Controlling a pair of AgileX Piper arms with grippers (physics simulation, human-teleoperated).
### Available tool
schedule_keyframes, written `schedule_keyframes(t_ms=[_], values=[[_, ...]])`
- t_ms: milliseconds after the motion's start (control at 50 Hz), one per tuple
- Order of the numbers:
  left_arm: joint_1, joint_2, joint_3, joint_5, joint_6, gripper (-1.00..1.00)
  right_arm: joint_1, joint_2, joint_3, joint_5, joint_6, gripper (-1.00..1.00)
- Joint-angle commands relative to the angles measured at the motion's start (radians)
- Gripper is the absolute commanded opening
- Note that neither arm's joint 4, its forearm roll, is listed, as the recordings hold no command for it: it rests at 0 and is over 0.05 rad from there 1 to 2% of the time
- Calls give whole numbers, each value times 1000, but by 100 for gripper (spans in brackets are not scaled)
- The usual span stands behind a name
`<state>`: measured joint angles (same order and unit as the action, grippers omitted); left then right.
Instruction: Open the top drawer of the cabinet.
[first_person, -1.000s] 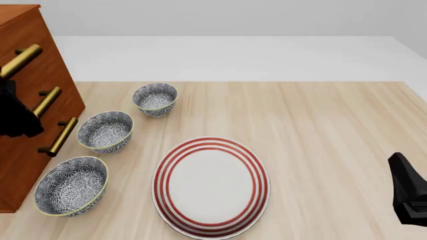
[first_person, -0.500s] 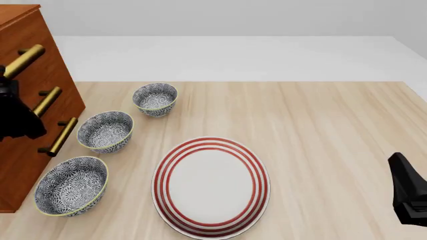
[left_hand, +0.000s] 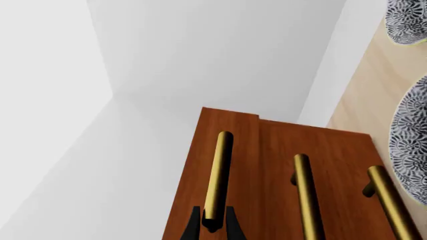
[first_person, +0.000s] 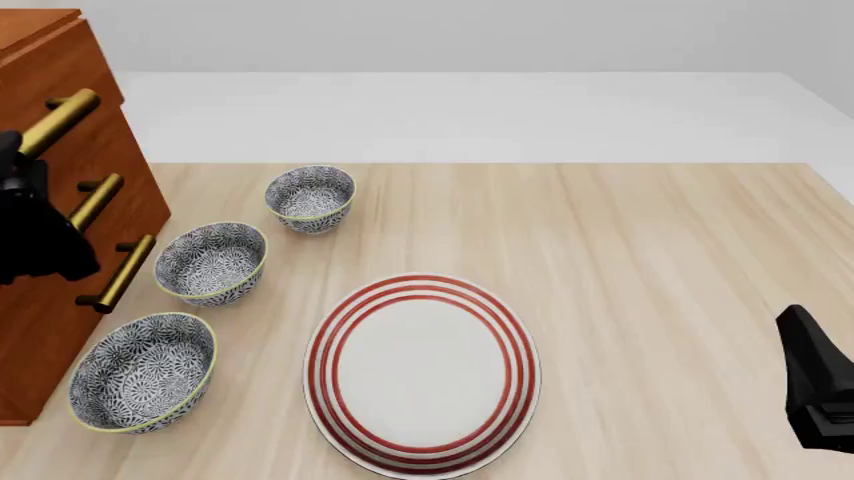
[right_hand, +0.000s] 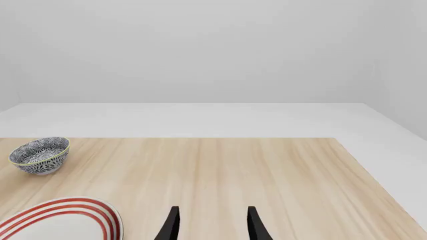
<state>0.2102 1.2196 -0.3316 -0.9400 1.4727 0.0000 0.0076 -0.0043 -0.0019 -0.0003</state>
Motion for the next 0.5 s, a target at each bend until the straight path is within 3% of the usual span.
schedule_keyframes(t_ms=[20, 500], values=[[-7, -8, 27, 10, 11, -100, 0, 0, 0, 0, 0, 100], [-46, -31, 53, 2, 20, -100, 0, 0, 0, 0, 0, 100]])
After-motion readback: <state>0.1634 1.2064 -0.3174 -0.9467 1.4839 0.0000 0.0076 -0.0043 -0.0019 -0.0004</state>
